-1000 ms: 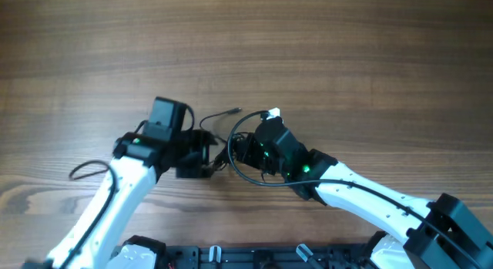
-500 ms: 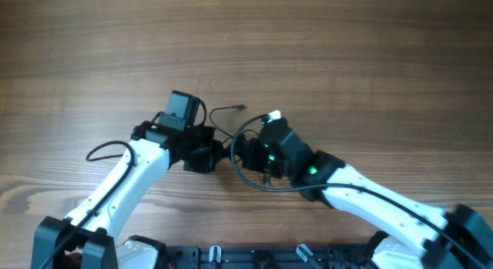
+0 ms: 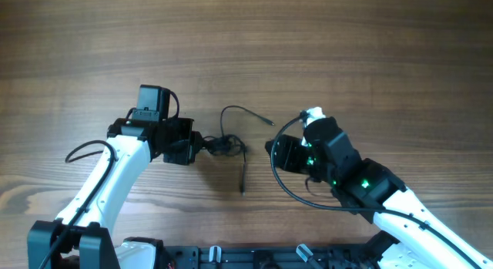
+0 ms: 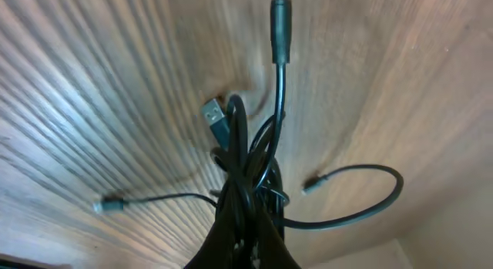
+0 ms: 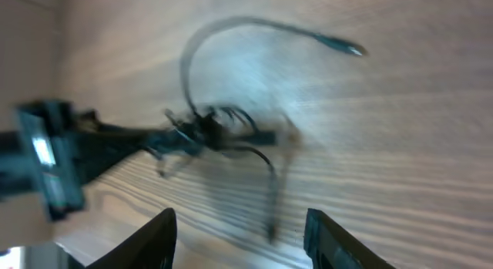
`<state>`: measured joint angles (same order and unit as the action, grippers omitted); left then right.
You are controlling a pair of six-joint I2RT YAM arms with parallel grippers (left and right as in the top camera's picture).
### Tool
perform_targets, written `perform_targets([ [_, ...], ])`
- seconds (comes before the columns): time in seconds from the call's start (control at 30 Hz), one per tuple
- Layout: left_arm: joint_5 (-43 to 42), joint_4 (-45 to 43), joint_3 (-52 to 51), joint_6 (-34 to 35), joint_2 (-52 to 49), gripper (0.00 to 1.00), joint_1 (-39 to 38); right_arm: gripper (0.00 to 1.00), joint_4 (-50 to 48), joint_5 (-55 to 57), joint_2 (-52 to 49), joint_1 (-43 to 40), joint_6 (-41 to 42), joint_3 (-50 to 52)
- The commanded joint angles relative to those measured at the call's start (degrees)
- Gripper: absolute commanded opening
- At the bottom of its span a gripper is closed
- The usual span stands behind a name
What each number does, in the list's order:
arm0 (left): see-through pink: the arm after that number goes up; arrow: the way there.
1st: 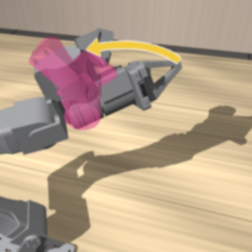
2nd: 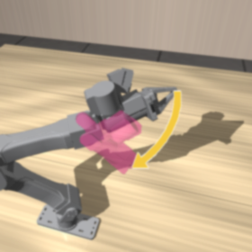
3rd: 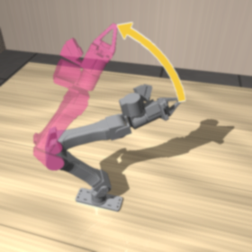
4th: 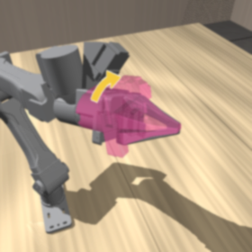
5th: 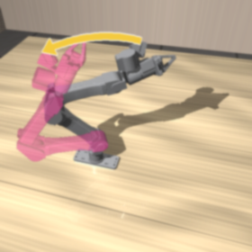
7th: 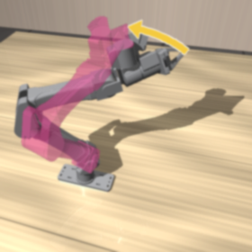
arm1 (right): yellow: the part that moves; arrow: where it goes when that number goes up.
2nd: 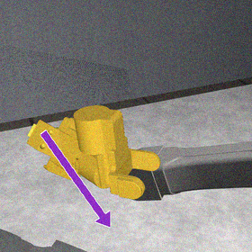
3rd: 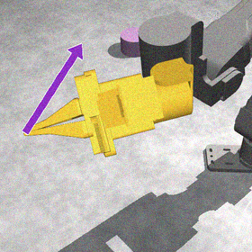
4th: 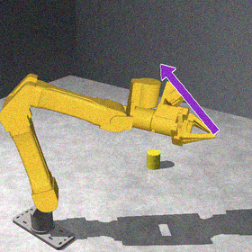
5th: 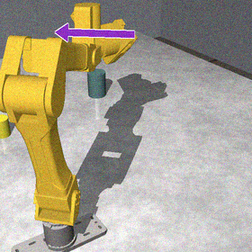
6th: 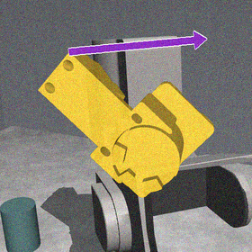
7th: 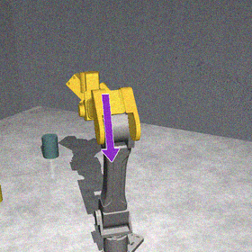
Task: Untangle cables
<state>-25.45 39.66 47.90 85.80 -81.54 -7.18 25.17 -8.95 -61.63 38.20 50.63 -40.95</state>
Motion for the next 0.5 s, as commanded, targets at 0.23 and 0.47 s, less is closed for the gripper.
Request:
perform_targets([
  [0.23,-13.81,-0.31,-0.42,-2.05,-0.22,0.04,3.96,0.60,-0.07,-4.42,-6.47,0.09,-17.59,-0.22],
  [0.47,-15.91,4.20,-0.42,0.57,-0.22,0.04,6.40,0.65,-11.06,-20.13,-17.77,0.33,-10.84,-0.22],
])
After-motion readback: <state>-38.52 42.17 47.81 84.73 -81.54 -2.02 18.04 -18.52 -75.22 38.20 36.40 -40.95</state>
